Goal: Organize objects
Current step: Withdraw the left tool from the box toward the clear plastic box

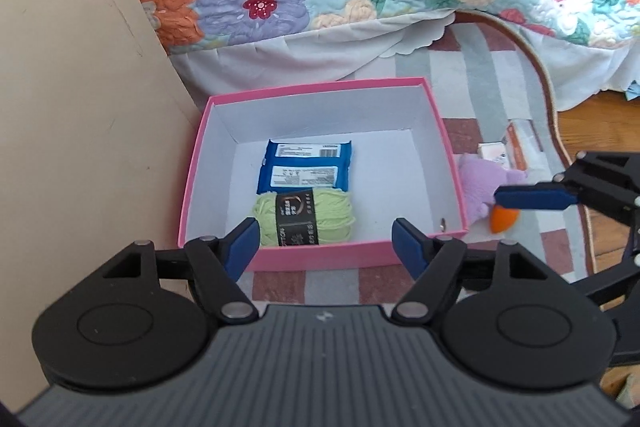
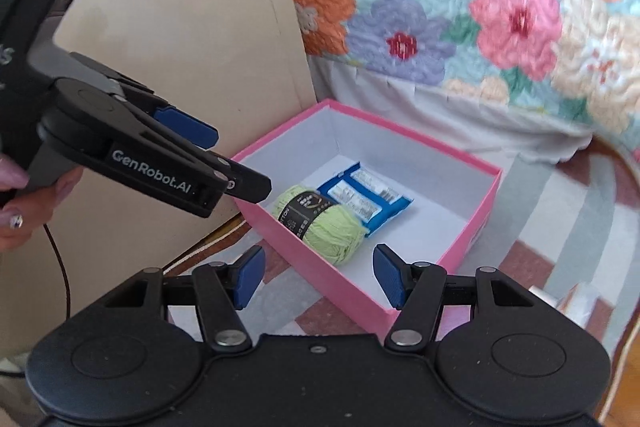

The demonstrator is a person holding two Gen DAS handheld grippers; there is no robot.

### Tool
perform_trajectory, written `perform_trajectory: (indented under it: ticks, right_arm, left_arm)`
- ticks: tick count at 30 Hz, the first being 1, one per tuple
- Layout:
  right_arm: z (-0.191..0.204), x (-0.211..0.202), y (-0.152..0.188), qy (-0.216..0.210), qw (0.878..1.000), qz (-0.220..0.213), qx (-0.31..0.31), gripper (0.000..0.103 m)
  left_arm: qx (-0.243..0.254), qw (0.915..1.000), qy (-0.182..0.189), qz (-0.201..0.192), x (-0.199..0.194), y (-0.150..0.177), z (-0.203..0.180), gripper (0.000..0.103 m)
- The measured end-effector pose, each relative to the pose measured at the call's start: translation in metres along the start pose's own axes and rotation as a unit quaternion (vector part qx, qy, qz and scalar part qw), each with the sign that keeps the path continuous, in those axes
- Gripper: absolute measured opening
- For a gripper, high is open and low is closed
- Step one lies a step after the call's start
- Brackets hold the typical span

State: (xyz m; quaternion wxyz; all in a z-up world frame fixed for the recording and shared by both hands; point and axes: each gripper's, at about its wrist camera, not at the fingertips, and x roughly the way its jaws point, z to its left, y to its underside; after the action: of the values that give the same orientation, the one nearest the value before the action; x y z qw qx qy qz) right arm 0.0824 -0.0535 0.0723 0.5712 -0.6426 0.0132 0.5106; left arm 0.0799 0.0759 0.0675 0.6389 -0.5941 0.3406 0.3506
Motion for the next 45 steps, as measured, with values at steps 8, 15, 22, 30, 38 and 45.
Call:
perform_trajectory:
  ticks: [8, 15, 22, 30, 38, 45]
  right_arm:
    - [0.009, -0.045, 0.001, -0.003, 1.0, -0.013, -0.02, 0.065]
    - [0.014, -0.069, 0.009, 0.01, 0.999, 0.008, -0.053, 0.065]
    - [0.006, -0.087, 0.026, 0.021, 0.998, 0.008, -0.058, 0.077]
    - [-0.014, -0.092, 0.048, 0.057, 0.996, 0.023, -0.061, 0.09]
    - [-0.031, -0.09, 0.068, 0.093, 0.993, 0.027, -0.074, 0.096]
    - [-0.047, -0.09, 0.088, 0.101, 0.991, 0.046, -0.07, 0.096]
  left_arm:
    - [0.0, 0.9998, 0.015, -0.013, -0.034, 0.007, -0.01, 0.072]
    - [0.041, 0.9988, -0.01, -0.024, -0.054, 0.013, -0.031, 0.073]
    - [0.047, 0.9987, -0.005, -0.016, -0.062, 0.024, -0.046, 0.076]
    - [0.039, 0.999, 0.017, 0.018, -0.043, 0.034, -0.056, 0.078]
    - [0.022, 0.9971, 0.04, 0.061, -0.017, 0.041, -0.069, 0.086]
    - [0.014, 0.9928, 0.064, 0.1, 0.005, 0.048, -0.079, 0.095]
